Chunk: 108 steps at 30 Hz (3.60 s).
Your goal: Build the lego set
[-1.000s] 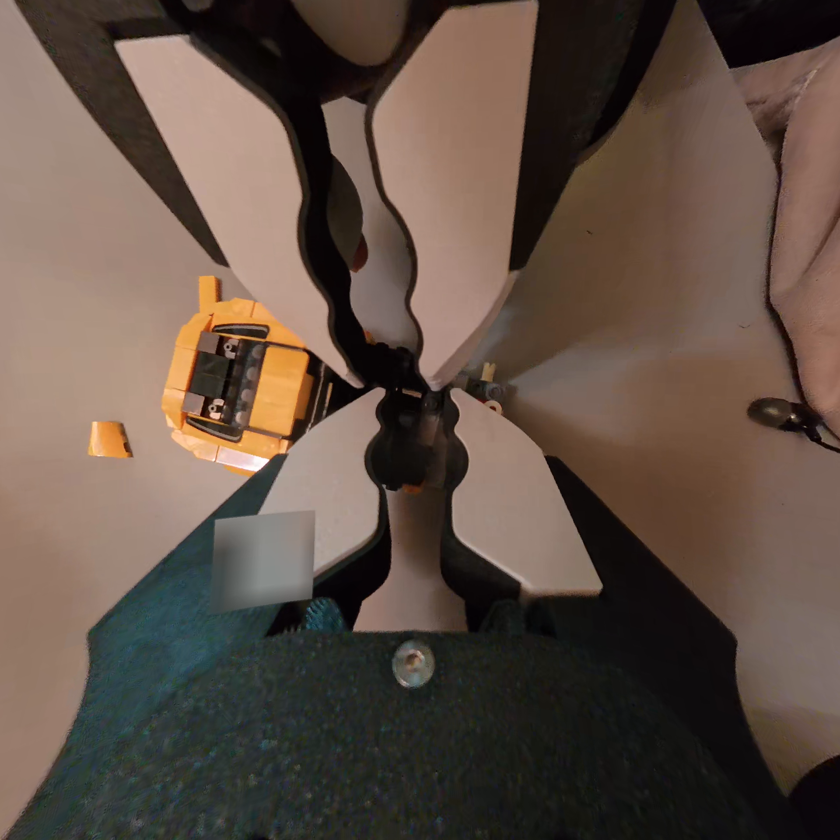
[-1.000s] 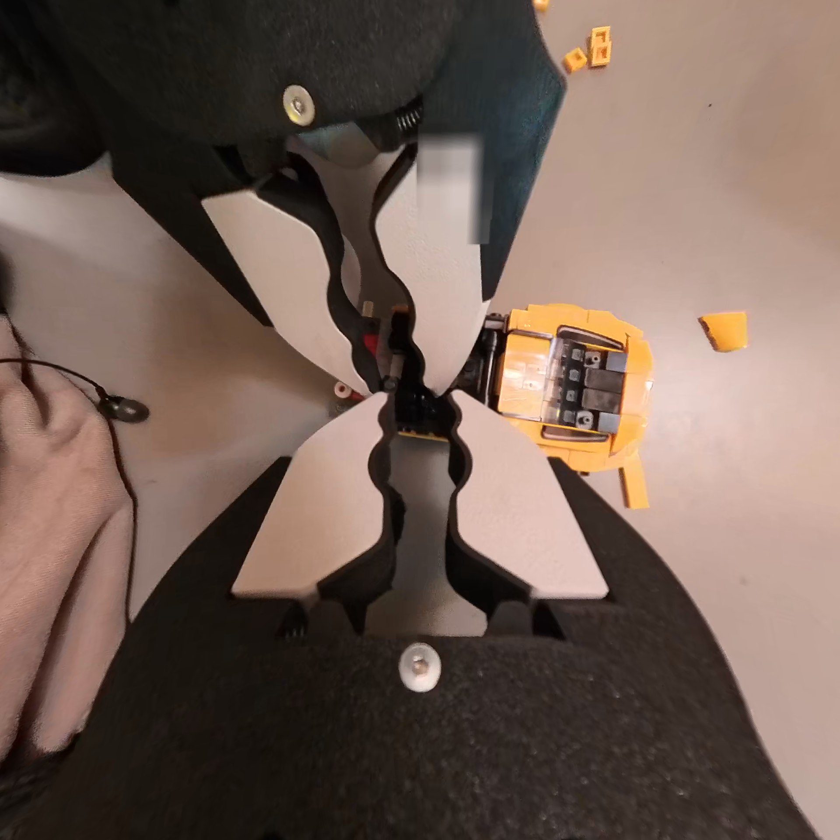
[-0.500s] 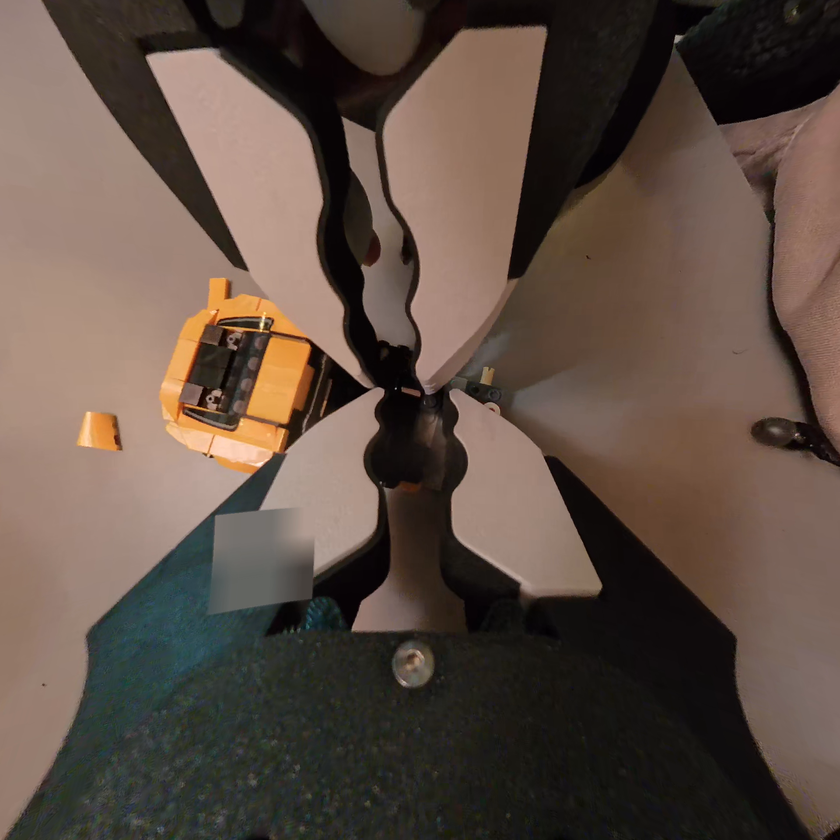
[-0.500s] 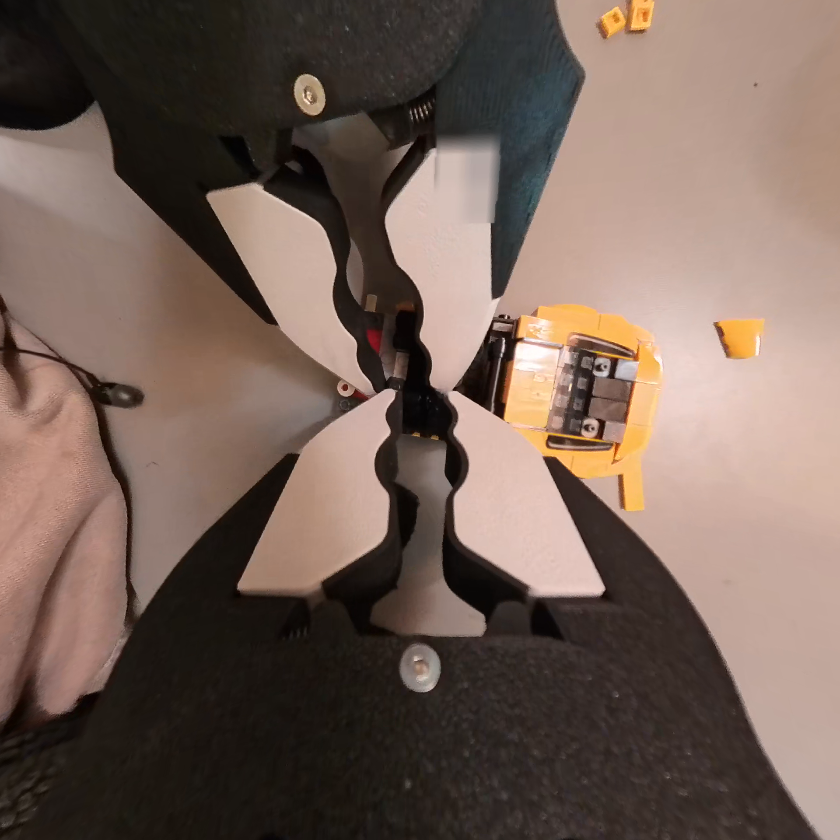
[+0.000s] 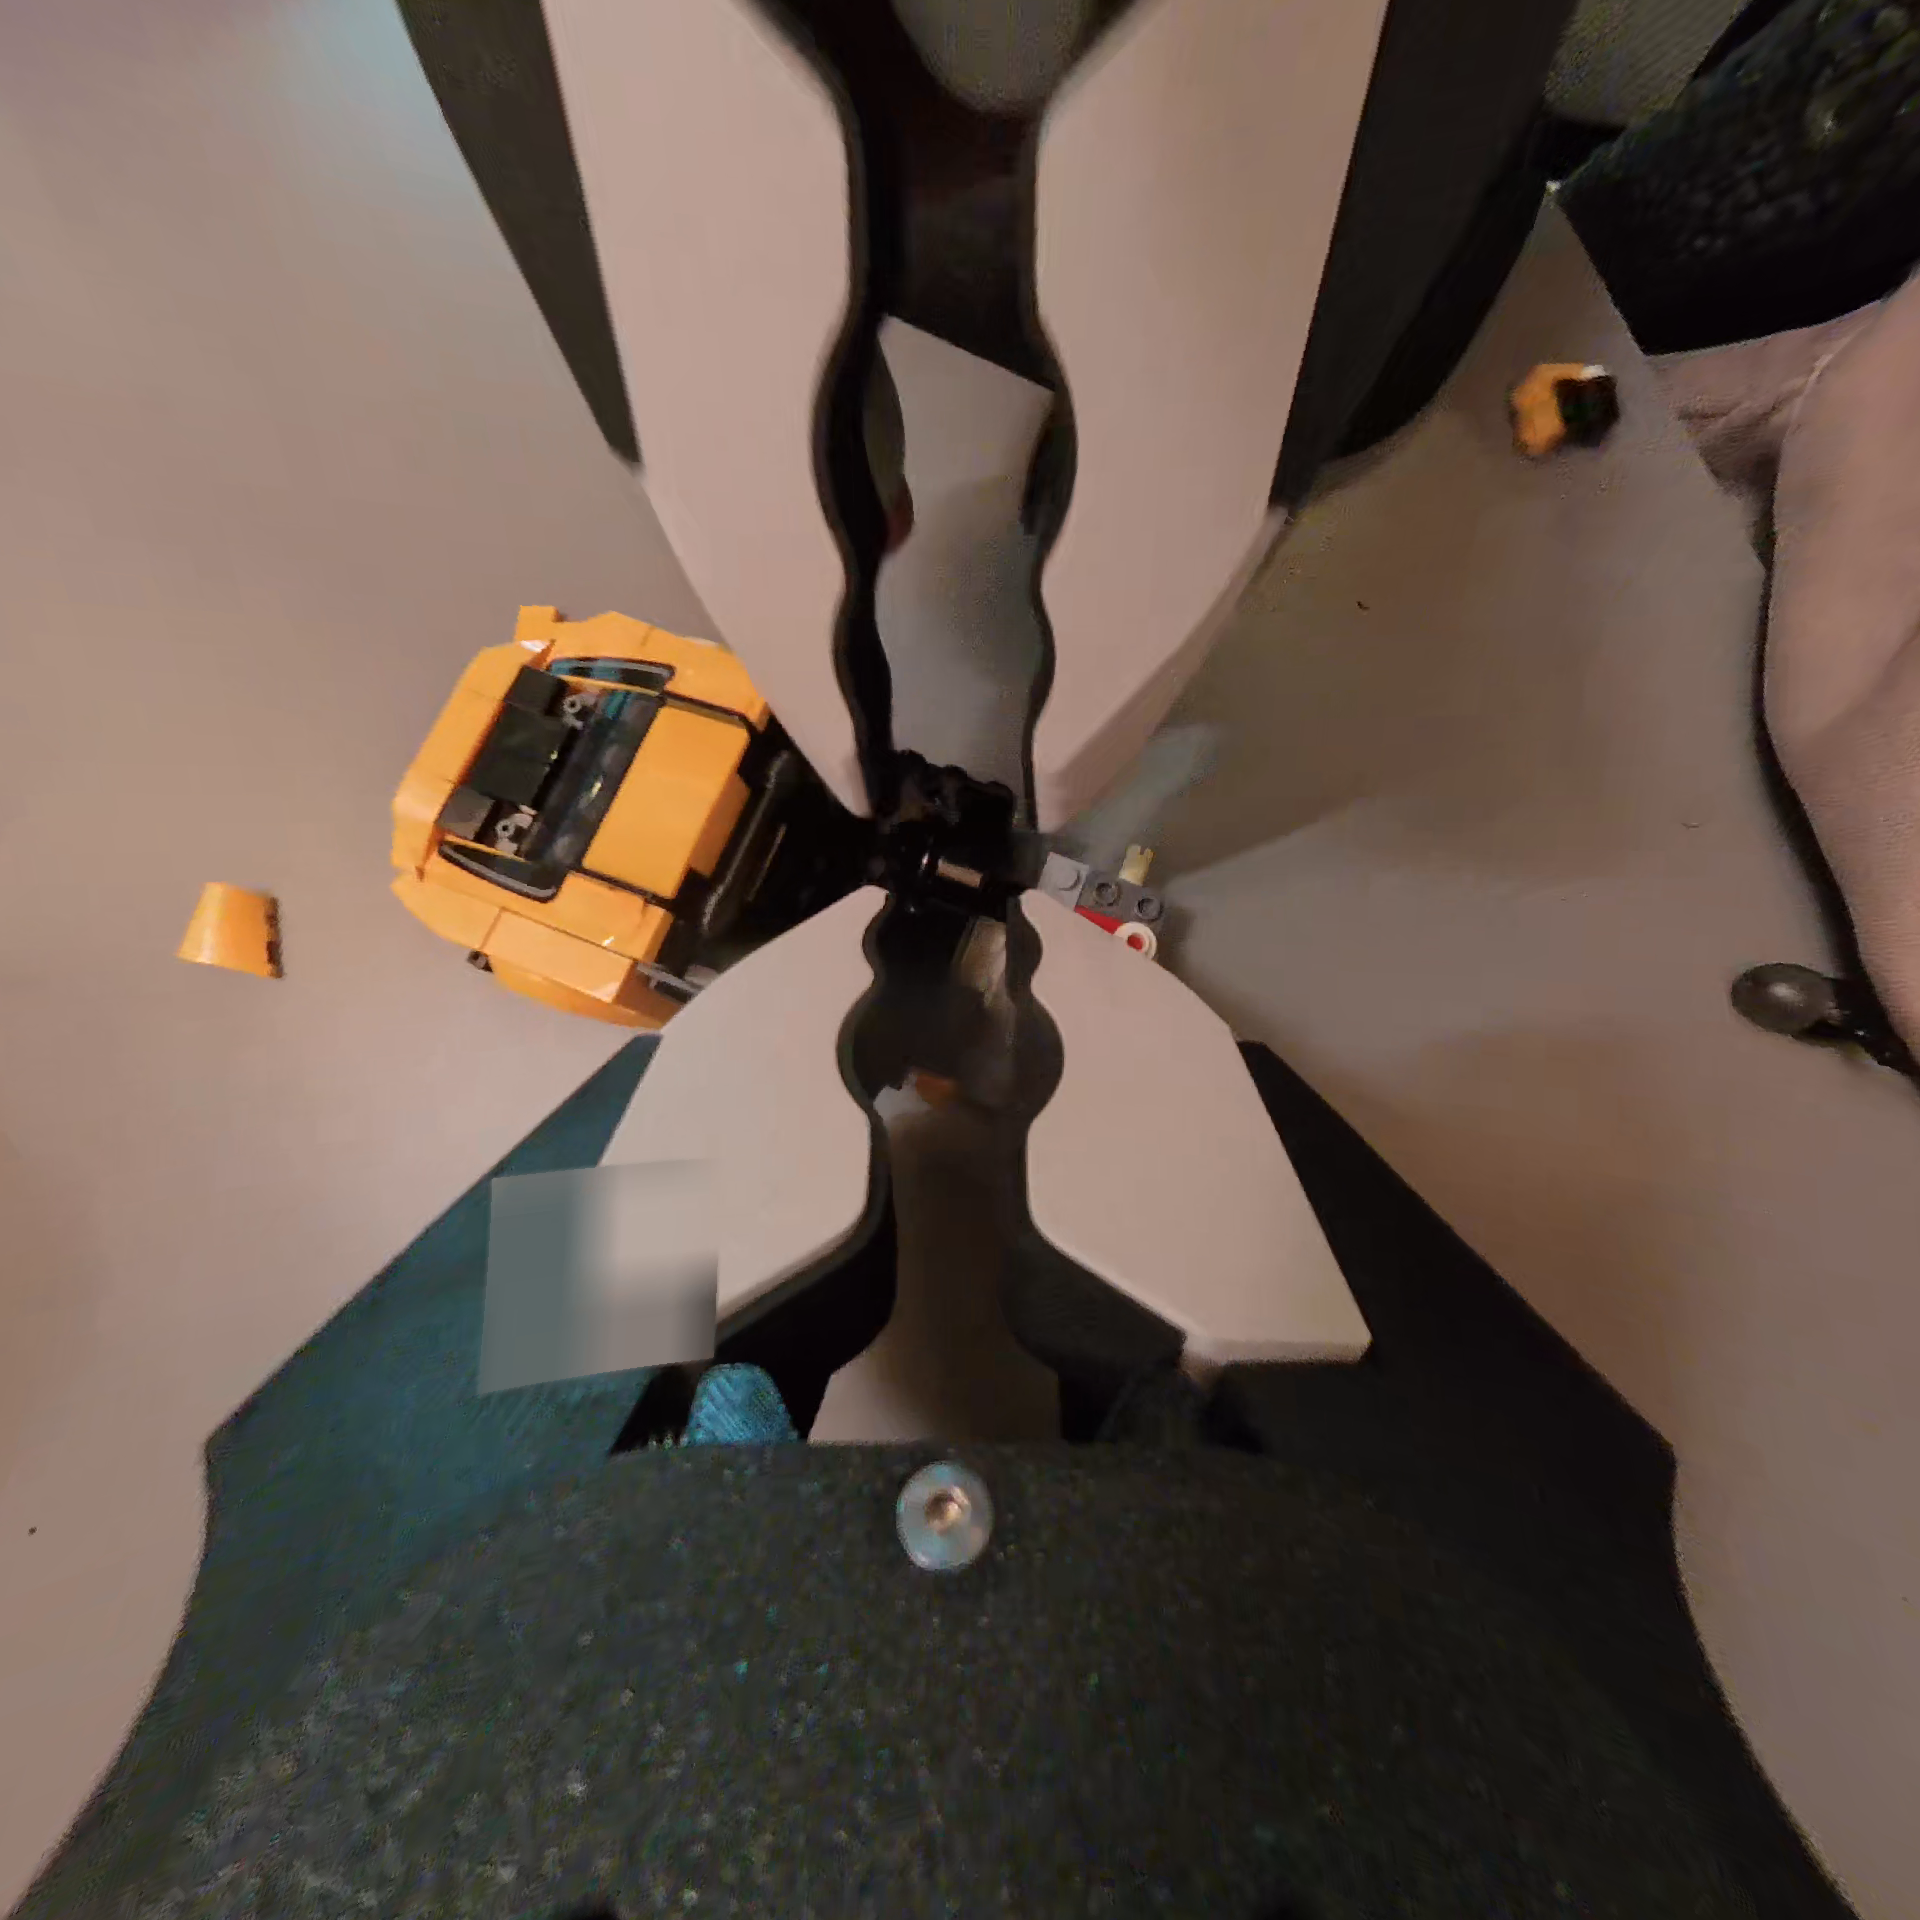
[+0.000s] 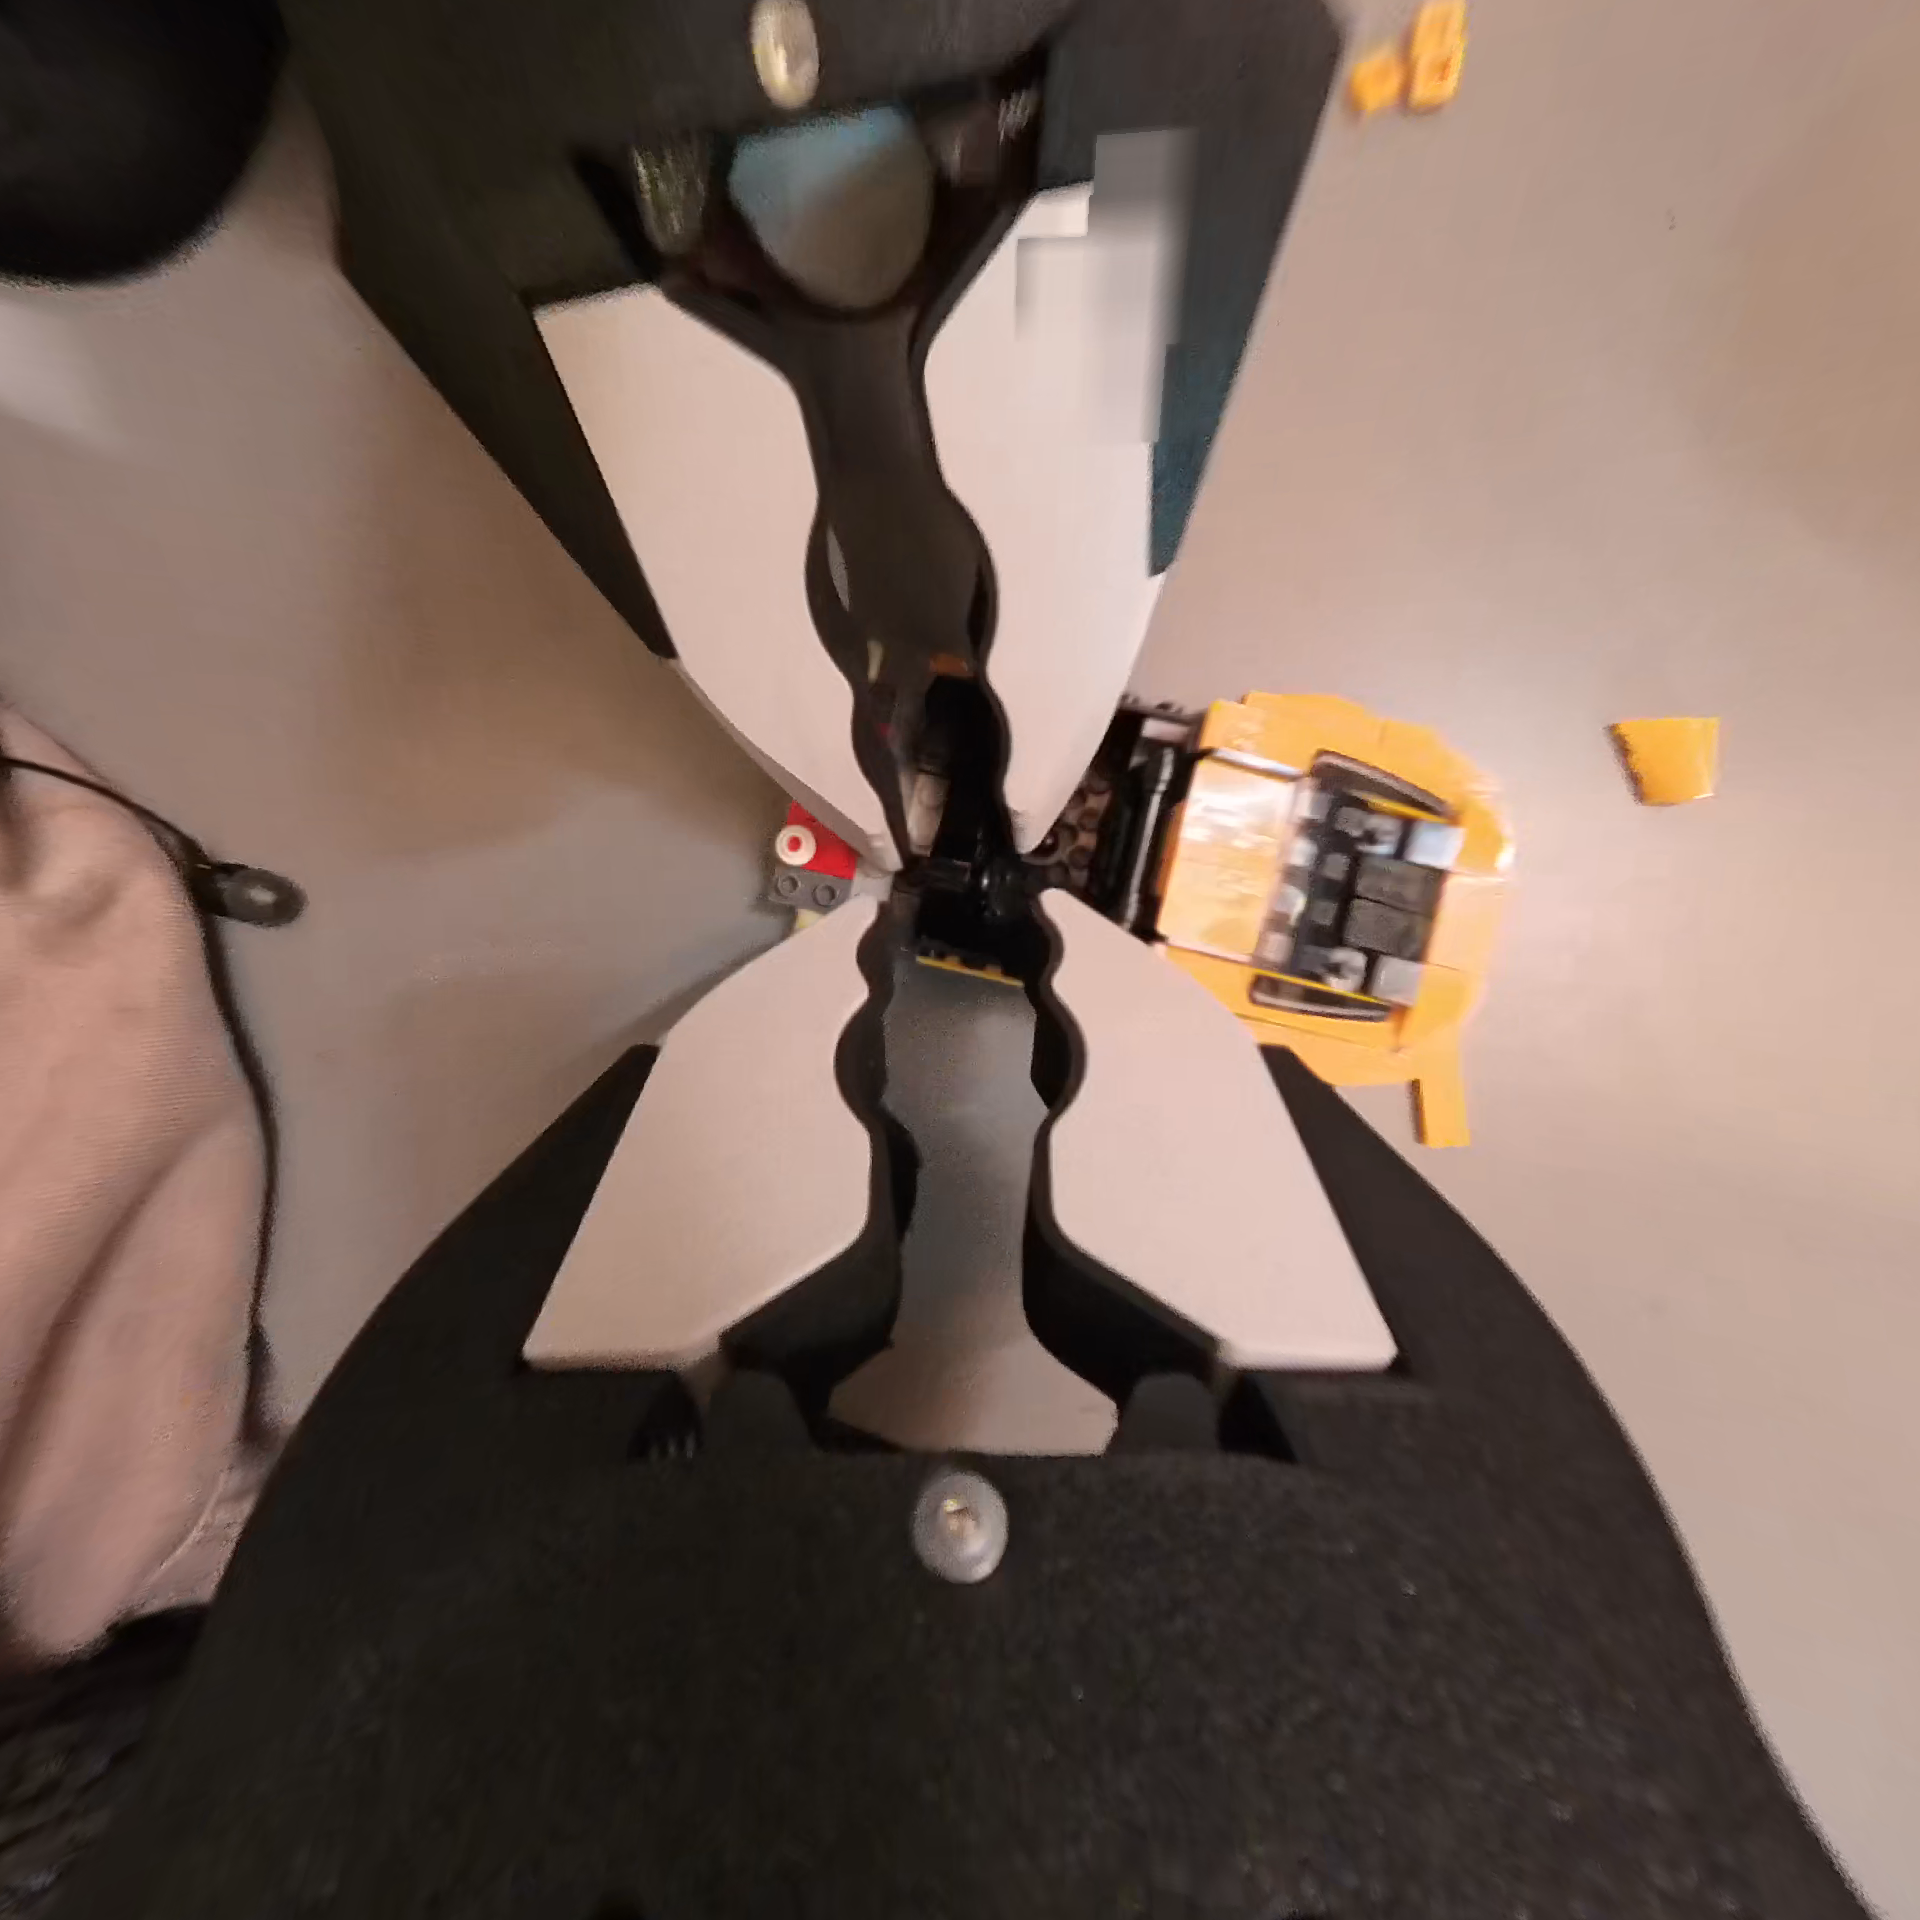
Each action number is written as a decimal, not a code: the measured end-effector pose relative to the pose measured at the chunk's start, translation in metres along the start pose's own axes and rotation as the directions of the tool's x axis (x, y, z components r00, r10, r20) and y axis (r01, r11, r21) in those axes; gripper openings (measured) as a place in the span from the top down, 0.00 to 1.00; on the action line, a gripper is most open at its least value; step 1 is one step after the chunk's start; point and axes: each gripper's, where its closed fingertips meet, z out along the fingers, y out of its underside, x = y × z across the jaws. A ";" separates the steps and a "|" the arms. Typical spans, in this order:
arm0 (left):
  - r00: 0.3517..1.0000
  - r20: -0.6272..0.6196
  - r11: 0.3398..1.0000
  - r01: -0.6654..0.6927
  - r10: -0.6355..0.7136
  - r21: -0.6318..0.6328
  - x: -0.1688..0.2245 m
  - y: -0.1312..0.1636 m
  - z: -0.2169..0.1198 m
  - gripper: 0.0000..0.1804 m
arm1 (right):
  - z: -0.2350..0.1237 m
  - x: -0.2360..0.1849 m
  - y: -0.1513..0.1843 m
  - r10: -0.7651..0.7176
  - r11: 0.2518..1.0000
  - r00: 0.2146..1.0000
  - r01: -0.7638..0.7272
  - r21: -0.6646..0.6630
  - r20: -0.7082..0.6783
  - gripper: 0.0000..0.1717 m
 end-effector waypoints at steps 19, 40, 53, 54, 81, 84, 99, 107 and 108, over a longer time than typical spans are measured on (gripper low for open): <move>0.997 0.052 0.997 -0.059 0.057 0.040 0.022 -0.019 -0.021 0.89 | -0.068 -0.100 0.104 -0.320 0.947 0.946 0.319 0.036 0.043 0.87; 0.856 -0.346 0.836 0.482 -0.384 0.262 0.097 -0.069 -0.002 0.85 | -0.067 -0.083 0.046 -0.380 0.875 0.835 0.464 0.138 -0.398 0.92; 0.845 -0.374 0.801 0.505 -0.383 0.322 0.076 -0.066 -0.026 0.96 | -0.059 -0.071 -0.006 -0.467 0.753 0.656 0.647 0.122 -0.593 0.92; 0.881 -0.328 0.838 0.443 -0.341 0.319 0.074 -0.063 -0.026 0.96 | -0.059 -0.071 -0.005 -0.432 0.784 0.731 0.593 0.180 -0.529 0.91; 0.982 0.132 0.983 -0.148 0.133 0.110 -0.001 -0.009 -0.014 0.81 | 0.001 -0.013 0.001 0.027 0.982 0.934 0.041 0.182 -0.356 0.95; 0.984 0.120 0.986 -0.144 0.133 0.087 0.000 -0.007 -0.008 0.82 | 0.002 -0.011 0.002 0.042 0.985 0.919 0.026 0.168 -0.392 0.95; 0.990 0.069 0.988 -0.130 0.124 0.085 0.000 -0.008 -0.004 0.89 | -0.001 -0.007 0.002 0.035 0.987 0.902 0.037 0.159 -0.430 0.91; 0.986 0.095 0.989 -0.140 0.134 0.058 -0.001 -0.008 -0.004 0.90 | -0.004 -0.008 -0.003 -0.028 0.980 0.909 0.107 0.167 -0.417 0.96; 0.987 0.095 0.989 -0.138 0.132 0.057 -0.001 -0.008 -0.004 0.90 | -0.003 -0.007 -0.002 -0.030 0.981 0.911 0.106 0.162 -0.412 0.95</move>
